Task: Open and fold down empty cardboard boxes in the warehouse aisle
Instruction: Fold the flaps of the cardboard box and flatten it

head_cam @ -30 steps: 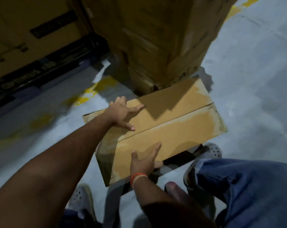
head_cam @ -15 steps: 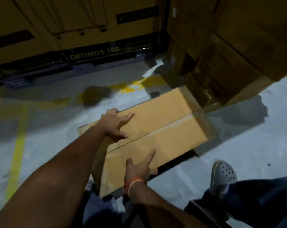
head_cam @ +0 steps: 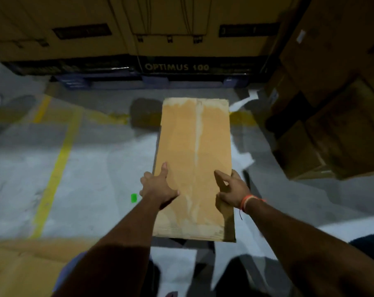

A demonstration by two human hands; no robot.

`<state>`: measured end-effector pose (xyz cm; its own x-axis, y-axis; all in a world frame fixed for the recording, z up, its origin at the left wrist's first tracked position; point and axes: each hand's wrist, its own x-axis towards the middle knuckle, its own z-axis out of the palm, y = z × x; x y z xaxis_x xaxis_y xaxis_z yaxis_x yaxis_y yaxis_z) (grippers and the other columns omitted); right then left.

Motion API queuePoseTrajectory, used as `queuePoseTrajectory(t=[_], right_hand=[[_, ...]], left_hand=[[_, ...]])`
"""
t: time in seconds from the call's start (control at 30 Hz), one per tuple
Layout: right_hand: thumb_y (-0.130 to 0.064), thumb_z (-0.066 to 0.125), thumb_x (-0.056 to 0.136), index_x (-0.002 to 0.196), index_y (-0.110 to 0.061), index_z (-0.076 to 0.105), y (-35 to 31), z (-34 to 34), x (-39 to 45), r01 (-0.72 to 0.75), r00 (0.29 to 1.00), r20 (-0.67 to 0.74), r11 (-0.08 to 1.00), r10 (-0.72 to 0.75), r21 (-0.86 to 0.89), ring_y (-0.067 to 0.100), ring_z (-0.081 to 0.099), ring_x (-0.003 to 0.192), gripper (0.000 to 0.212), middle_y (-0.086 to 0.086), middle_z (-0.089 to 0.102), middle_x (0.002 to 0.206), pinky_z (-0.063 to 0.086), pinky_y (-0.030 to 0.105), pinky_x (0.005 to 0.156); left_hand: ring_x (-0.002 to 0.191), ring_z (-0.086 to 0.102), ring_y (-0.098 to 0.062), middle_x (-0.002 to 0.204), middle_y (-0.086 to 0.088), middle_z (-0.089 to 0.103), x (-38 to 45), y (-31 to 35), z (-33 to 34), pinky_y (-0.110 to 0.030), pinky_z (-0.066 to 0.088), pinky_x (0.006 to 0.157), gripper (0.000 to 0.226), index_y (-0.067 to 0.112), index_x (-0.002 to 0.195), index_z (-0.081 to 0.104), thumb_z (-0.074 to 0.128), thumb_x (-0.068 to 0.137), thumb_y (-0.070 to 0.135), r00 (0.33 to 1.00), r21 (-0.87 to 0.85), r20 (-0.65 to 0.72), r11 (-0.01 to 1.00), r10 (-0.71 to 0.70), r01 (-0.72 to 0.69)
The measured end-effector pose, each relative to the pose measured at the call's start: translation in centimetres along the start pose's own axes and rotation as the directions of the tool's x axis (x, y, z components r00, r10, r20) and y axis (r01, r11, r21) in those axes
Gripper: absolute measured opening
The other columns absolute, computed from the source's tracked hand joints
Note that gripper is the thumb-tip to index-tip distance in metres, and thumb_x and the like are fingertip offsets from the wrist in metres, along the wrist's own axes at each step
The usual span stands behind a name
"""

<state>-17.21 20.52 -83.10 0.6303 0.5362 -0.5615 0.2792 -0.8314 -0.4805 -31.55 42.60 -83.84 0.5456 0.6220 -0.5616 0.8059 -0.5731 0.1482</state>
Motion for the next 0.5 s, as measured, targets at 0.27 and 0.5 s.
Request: queuePoseTrajectory(t=[0.27,0.5], right_hand=[[-0.017,0.078,0.083,0.155,-0.033,0.035,3.7,-3.2,0.6,0.008,0.990,-0.142,0.992,0.010,0.124,0.033,0.032,0.146,0.085,0.015,0.026,0.162,0.030,0.038,0.119],[-0.021,0.074,0.081,0.157,-0.023,0.029,4.5,-3.1,-6.3,-0.177,0.972,0.147,0.983,0.181,-0.043,0.033,0.055,0.124,0.088,0.018,0.048,0.146,0.049,0.037,0.102]], left_hand=[[0.141,0.024,-0.041,0.154,-0.021,0.030,-2.0,1.1,2.4,-0.040,0.031,0.115,0.111,0.045,0.160,-0.001,0.075,0.081,0.051,0.982,-0.134,0.082,0.978,0.172,-0.160],[0.148,0.030,-0.036,0.164,-0.021,0.023,-7.0,3.3,0.0,-0.033,0.034,0.113,0.101,0.018,0.164,0.002,0.070,0.093,0.042,0.959,-0.117,0.199,0.976,0.202,-0.181]])
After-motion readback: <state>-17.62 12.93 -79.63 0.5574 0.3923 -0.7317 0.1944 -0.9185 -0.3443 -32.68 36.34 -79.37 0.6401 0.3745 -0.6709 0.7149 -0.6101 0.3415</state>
